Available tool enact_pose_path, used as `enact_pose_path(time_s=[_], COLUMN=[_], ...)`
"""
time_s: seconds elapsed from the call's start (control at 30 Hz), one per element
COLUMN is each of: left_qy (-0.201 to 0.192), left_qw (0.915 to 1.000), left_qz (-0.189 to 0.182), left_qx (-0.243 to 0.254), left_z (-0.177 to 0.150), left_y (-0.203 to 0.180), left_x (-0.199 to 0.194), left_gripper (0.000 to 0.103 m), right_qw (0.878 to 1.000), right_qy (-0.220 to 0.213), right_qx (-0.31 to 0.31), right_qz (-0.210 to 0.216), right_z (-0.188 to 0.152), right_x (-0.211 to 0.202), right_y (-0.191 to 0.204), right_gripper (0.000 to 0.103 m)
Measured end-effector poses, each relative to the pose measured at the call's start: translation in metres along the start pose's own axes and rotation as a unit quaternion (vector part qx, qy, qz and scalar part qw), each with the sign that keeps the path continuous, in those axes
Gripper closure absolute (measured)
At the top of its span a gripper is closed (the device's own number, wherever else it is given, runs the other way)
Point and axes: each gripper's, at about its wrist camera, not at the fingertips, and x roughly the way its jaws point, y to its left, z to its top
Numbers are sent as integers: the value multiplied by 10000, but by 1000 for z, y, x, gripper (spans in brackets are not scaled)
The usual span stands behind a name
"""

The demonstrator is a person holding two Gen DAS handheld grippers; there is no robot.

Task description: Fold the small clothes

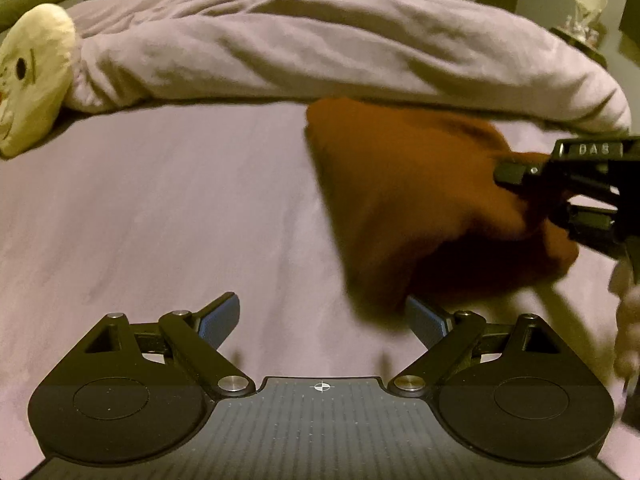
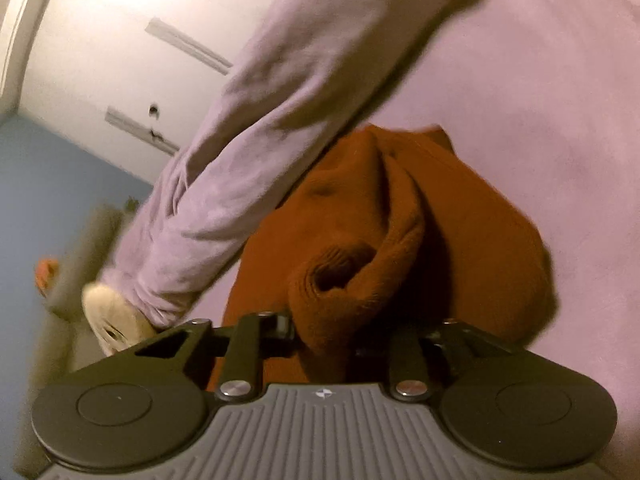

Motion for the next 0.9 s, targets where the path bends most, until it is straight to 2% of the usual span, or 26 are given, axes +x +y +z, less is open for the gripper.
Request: enact_pose_path(time_s=[0.07,0.1,0.13,0.27,0.3,0.37,0.4,0.43,0.5,0.53,0.63,0.7,0.73,0.77,0.8,0.83,0.9], left_qy=[26,61,120,256,285,468,551,557,461,355,-1,-123,-135,-132,-104,-17,143], left_qw=[10000,10000,9998,9996,9994,9985,9982,9982,9986,9990,9988,9986,9989,9991,9994,9998,9999], left_qz=[-3,34,109,32,54,53,32,86,238,261,110,-61,-125,-191,-221,-156,-13], left_qx=[24,41,66,93,172,273,251,215,135,-12,-486,-514,-432,-348,-255,-136,59], left_z=[7,10,12,13,12,9,8,7,8,11,29,41,47,50,53,54,55], left_y=[-9,-12,-15,-13,-13,-11,-8,-4,7,14,23,15,7,0,-8,-15,-26], left_x=[10,16,22,33,35,37,35,31,20,12,-3,-4,-1,3,10,19,33], left_gripper=[16,19,23,23,23,22,23,25,25,25,24,20,17,16,16,17,17], right_qw=[9953,9883,9830,9598,9585,9612,9616,9626,9611,9593,9511,9377,9330,9295,9256,9223,9117], right_qy=[-270,-512,-685,-1256,-1210,-837,-573,-466,-684,-770,-1153,-1382,-1416,-1407,-1306,-1189,-943], right_qx=[-904,-1403,-1670,-2397,-2430,-2312,-2265,-2200,-2150,-2151,-2317,-2683,-2881,-3054,-3276,-3451,-3806], right_qz=[-210,-315,-339,-740,-865,-1249,-1442,-1513,-1595,-1657,-1685,-1725,-1624,-1516,-1374,-1269,-1225], right_z=[-1,-2,-2,-9,-9,-11,-10,-10,-7,-4,2,3,1,0,-3,-6,-12], right_x=[-13,-19,-25,-36,-32,-17,-7,-3,-16,-23,-46,-51,-51,-51,-46,-39,-22], right_y=[22,36,44,53,47,22,11,-1,-3,-2,6,21,29,35,41,48,55], right_gripper=[87,89,89,90,90,88,81,67,48,48,50,53,59,62,70,78,85])
